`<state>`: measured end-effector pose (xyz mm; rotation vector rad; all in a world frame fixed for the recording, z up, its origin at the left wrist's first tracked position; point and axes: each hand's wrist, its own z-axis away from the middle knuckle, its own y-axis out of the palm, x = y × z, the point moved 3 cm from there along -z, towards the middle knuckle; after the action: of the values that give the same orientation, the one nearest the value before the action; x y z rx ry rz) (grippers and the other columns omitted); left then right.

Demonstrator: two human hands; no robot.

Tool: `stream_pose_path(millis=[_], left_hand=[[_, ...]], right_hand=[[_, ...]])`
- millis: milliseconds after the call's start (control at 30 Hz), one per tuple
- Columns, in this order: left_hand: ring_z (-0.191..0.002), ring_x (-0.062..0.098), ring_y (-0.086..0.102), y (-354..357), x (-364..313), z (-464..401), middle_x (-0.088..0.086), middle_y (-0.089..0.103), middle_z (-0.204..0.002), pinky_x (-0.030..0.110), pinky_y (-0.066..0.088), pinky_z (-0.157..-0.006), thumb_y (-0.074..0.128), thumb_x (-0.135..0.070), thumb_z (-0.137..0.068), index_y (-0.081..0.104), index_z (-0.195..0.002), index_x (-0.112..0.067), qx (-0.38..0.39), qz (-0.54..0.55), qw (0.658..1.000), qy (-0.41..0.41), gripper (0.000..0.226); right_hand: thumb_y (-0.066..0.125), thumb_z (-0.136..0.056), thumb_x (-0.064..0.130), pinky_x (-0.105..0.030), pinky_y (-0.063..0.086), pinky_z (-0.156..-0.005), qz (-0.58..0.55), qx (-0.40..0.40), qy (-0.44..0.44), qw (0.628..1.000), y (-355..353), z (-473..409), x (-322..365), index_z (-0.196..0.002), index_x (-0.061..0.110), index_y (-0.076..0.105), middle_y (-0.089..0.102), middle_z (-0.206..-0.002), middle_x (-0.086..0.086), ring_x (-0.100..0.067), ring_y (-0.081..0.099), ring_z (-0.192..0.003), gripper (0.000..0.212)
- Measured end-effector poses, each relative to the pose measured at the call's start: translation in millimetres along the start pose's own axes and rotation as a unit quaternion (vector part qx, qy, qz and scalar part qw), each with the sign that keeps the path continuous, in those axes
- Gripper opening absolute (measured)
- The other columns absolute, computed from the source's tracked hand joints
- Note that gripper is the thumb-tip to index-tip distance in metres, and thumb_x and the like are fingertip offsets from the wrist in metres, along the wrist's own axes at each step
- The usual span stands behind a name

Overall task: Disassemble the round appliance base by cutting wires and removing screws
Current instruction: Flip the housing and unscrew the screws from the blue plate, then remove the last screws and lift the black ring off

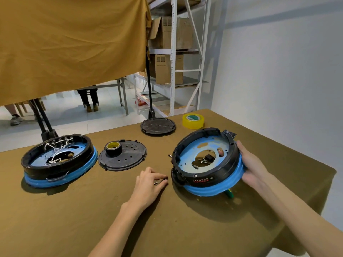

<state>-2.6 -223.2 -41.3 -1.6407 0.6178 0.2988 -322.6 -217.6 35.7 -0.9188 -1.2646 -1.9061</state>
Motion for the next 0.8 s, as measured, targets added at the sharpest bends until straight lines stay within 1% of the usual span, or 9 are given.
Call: stream_pose_path(millis=[67,167,300,367,533,600,667,733,800], left_hand=[[-0.097,0.004,0.048,-3,-4,0,-0.017,0.052,-0.100,0.025,0.044,-0.081,0.067,-0.042,-0.096,0.074,-0.118,-0.037,-0.011,0.042,0.999,0.007,0.024],[-0.092,0.002,0.056,-11,-2,7,-0.014,0.057,-0.100,0.015,0.046,-0.073,0.070,-0.032,-0.095,0.075,-0.112,-0.032,-0.018,0.051,0.998,0.016,0.018],[-0.089,0.002,0.056,-29,19,25,-0.012,0.058,-0.102,0.013,0.043,-0.074,0.069,-0.034,-0.095,0.076,-0.114,-0.029,-0.055,-0.026,0.998,0.003,0.021],[-0.089,0.003,0.056,-38,26,34,-0.012,0.060,-0.100,0.014,0.042,-0.075,0.068,-0.034,-0.096,0.077,-0.114,-0.027,-0.073,-0.065,0.995,-0.002,0.021],[-0.088,0.006,0.060,-56,38,52,-0.004,0.067,-0.097,0.016,0.043,-0.076,0.069,-0.022,-0.096,0.075,-0.109,-0.016,-0.164,-0.003,0.985,-0.057,0.016],[-0.088,0.010,0.063,-71,41,58,0.003,0.071,-0.098,0.014,0.043,-0.073,0.067,-0.017,-0.097,0.073,-0.111,-0.010,-0.245,0.054,0.963,-0.097,0.017],[-0.086,0.009,0.064,-88,35,59,0.003,0.071,-0.097,0.012,0.041,-0.070,0.065,-0.017,-0.098,0.071,-0.113,-0.007,-0.322,0.107,0.934,-0.113,0.019],[-0.084,0.000,0.061,-97,16,56,-0.004,0.069,-0.096,0.011,0.042,-0.068,0.064,-0.020,-0.100,0.071,-0.115,-0.011,-0.330,0.137,0.929,-0.091,0.019],[-0.083,-0.005,0.062,-97,-11,49,-0.014,0.067,-0.093,0.009,0.046,-0.066,0.064,-0.024,-0.100,0.069,-0.112,-0.023,-0.294,0.152,0.942,-0.049,0.013]], right_hand=[[0.063,-0.100,0.037,-0.046,0.061,-0.077,0.000,-0.012,0.006,1.000,-4,-1,-4,-0.127,0.011,0.070,0.077,-0.100,-0.012,-0.026,0.076,-0.088,0.038],[0.063,-0.100,0.036,-0.048,0.059,-0.083,-0.013,-0.009,0.028,0.999,-3,2,-15,-0.118,0.011,0.074,0.076,-0.110,-0.014,-0.028,0.075,-0.093,0.033],[0.060,-0.102,0.034,-0.052,0.055,-0.098,-0.024,0.014,0.047,0.999,11,7,-34,-0.121,0.008,0.073,0.075,-0.117,-0.016,-0.032,0.071,-0.109,0.035],[0.060,-0.102,0.035,-0.053,0.053,-0.100,-0.032,0.021,0.063,0.997,23,9,-46,-0.121,0.009,0.073,0.075,-0.117,-0.015,-0.033,0.071,-0.111,0.035],[0.058,-0.104,0.026,-0.053,0.058,-0.091,-0.055,0.031,0.093,0.994,46,18,-74,-0.116,0.009,0.071,0.076,-0.111,-0.017,-0.031,0.076,-0.099,0.025],[0.055,-0.105,0.025,-0.053,0.059,-0.088,-0.068,0.045,0.108,0.991,51,24,-85,-0.113,0.012,0.070,0.076,-0.111,-0.017,-0.031,0.076,-0.097,0.021],[0.051,-0.107,0.026,-0.051,0.060,-0.088,-0.050,0.064,0.109,0.991,54,25,-96,-0.116,0.012,0.070,0.076,-0.112,-0.016,-0.029,0.076,-0.100,0.025],[0.047,-0.109,0.030,-0.045,0.061,-0.085,0.021,0.081,0.099,0.992,56,24,-105,-0.120,0.011,0.070,0.077,-0.111,-0.013,-0.025,0.075,-0.102,0.032],[0.045,-0.109,0.033,-0.038,0.062,-0.076,0.157,0.080,0.080,0.981,59,26,-107,-0.119,0.014,0.070,0.078,-0.104,-0.008,-0.022,0.075,-0.100,0.033]])
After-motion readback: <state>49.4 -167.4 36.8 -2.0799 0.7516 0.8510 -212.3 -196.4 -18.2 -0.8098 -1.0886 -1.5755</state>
